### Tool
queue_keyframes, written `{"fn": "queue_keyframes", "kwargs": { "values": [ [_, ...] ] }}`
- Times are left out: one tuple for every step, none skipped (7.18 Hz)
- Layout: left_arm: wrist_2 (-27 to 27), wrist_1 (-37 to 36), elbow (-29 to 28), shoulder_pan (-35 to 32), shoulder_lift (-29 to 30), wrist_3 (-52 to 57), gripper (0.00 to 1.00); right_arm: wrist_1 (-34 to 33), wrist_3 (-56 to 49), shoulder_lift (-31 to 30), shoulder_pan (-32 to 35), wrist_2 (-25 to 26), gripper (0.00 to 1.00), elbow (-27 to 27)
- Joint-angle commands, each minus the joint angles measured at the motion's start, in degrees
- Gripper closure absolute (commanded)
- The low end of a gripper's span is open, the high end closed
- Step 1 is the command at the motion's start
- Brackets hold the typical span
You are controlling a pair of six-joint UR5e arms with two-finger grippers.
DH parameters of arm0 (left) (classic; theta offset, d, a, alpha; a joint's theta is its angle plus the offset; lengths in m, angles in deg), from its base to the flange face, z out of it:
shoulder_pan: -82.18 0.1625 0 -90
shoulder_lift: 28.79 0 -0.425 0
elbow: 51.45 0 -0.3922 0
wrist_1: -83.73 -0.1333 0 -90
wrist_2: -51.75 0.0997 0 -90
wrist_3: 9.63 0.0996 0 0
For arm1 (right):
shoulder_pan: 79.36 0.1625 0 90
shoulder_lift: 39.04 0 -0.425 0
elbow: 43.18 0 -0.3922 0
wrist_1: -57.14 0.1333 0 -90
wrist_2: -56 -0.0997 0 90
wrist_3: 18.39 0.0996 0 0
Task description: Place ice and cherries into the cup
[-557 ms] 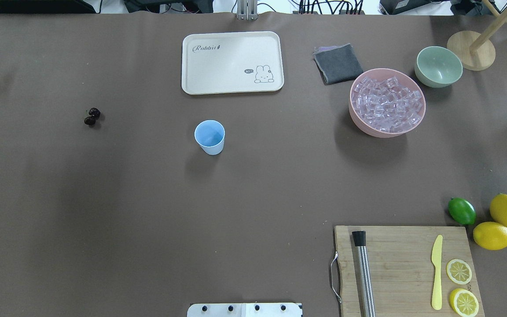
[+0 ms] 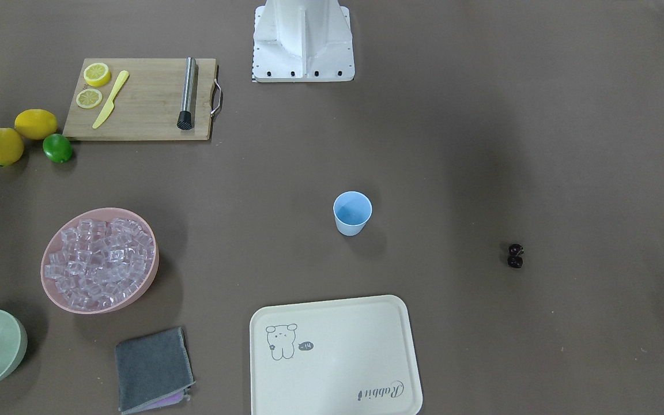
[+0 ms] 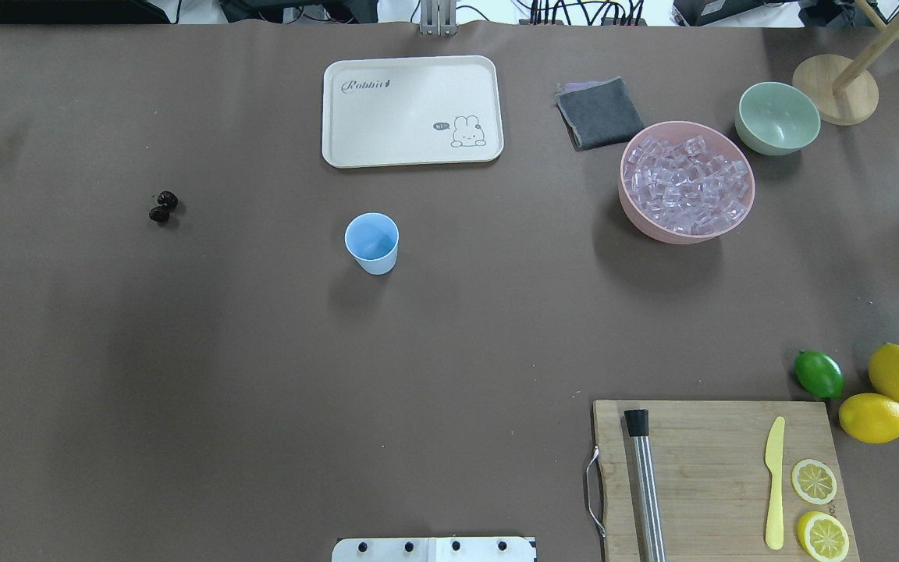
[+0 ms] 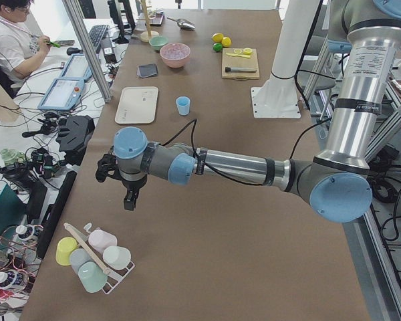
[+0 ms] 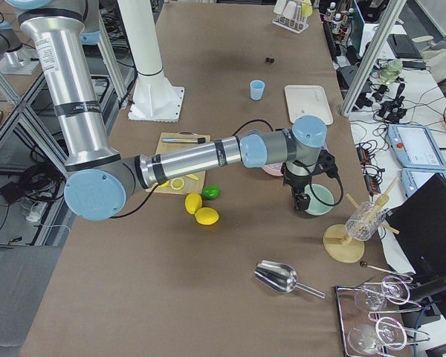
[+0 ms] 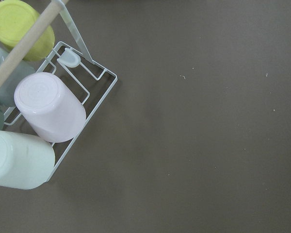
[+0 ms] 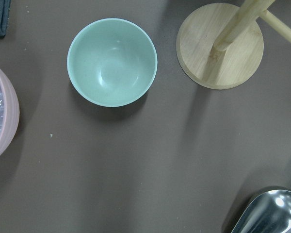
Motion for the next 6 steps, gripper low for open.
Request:
{"fn": "queue_keyframes", "kwargs": {
  "values": [
    [0.00,0.02,0.19,0.00,-0.24,-0.10,0.02,-0.06,0.50,0.33,-0.08,-0.14,0.00,0.62],
    [0.00,0.02,0.19,0.00,-0.41,-0.10,0.02,-0.06,0.76,0.33,-0.08,-1.36,0.00,1.40],
    [0.00,0.11,0.19,0.00,-0.41,-0.10,0.02,-0.06,1.38,0.24,-0.08,-3.72,0.00,1.32],
    [0.00,0.02,0.19,0.00,-0.50,-0.19,0.02,0.03,2.77,0.93,-0.26,-3.92,0.00,1.85],
    [0.00,0.02,0.10,0.00,-0.50,-0.10,0.02,0.03,5.92,2.16,-1.83,-3.92,0.00,1.94],
    [0.00,0.02,0.10,0.00,-0.41,-0.10,0.02,0.03,7.43,3.30,-3.32,-3.92,0.01,2.29]
  ]
}}
